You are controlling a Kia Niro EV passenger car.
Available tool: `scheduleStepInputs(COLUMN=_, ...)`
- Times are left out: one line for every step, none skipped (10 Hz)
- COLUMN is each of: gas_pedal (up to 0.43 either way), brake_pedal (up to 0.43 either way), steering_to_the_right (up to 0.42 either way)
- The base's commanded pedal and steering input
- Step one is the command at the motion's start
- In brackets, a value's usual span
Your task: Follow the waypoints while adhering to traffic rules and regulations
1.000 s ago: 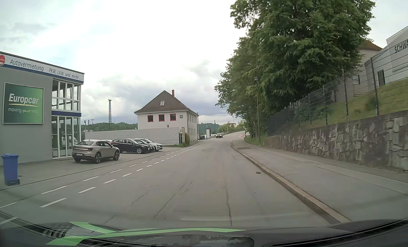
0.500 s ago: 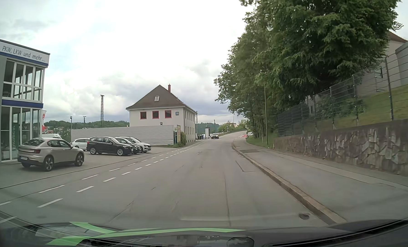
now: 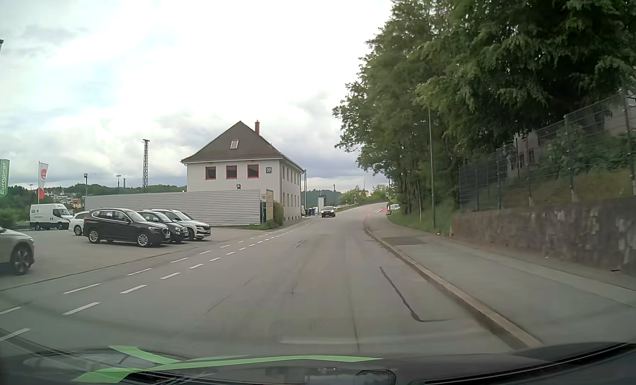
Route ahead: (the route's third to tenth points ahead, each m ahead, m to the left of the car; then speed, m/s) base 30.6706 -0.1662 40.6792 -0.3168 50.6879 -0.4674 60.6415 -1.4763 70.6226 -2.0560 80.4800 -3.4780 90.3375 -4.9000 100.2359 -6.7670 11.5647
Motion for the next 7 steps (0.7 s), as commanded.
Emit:
scheduleStepInputs(gas_pedal=0.0, brake_pedal=0.0, steering_to_the_right=-0.003)
scheduleStepInputs(gas_pedal=0.0, brake_pedal=0.0, steering_to_the_right=-0.003)
scheduleStepInputs(gas_pedal=0.0, brake_pedal=0.0, steering_to_the_right=-0.003)
scheduleStepInputs(gas_pedal=0.0, brake_pedal=0.0, steering_to_the_right=-0.003)
scheduleStepInputs(gas_pedal=0.0, brake_pedal=0.0, steering_to_the_right=-0.003)
scheduleStepInputs(gas_pedal=0.0, brake_pedal=0.0, steering_to_the_right=-0.003)
scheduleStepInputs(gas_pedal=0.0, brake_pedal=0.0, steering_to_the_right=-0.003)
